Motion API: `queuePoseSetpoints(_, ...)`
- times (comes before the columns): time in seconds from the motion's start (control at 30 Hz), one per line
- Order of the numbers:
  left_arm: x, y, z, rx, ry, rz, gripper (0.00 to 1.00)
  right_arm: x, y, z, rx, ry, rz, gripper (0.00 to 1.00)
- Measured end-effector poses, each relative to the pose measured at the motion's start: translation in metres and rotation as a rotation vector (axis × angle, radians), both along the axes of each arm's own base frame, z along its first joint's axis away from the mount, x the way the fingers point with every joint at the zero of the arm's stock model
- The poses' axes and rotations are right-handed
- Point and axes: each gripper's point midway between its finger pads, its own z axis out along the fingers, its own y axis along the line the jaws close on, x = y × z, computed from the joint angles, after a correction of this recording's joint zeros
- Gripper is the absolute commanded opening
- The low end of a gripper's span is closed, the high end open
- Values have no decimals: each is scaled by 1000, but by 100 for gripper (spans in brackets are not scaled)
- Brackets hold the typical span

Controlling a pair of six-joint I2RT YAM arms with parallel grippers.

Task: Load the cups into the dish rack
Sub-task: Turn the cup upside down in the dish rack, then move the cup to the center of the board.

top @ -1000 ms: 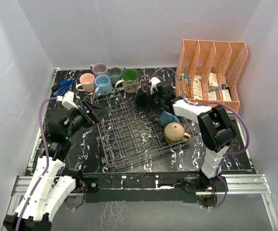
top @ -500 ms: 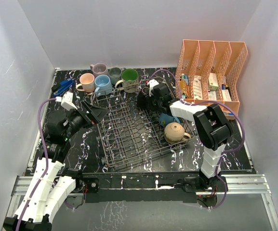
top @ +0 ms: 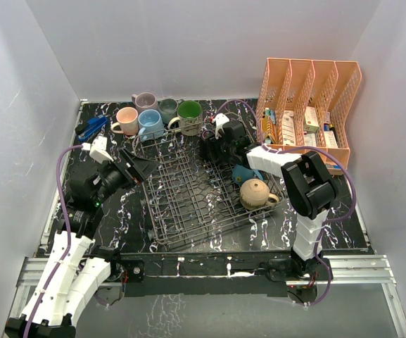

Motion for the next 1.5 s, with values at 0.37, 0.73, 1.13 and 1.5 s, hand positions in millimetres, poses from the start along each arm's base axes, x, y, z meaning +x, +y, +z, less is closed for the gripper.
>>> queuePoseSetpoints(0.37,-1,2,-4,7,19,11,97,-10,9,50,41,-82,97,63)
queuePoseSetpoints(0.73,-2,9,-1,45,17,40,97,-62,16,158,162,-284,414,65)
queuePoseSetpoints(1.13,16,22,5,216,49,64,97,-109,-68,174,290,-255,531,65)
queuePoseSetpoints(1.5,62,31,-6,439,139,38,95,-143,-123,137,377,-183,468,66)
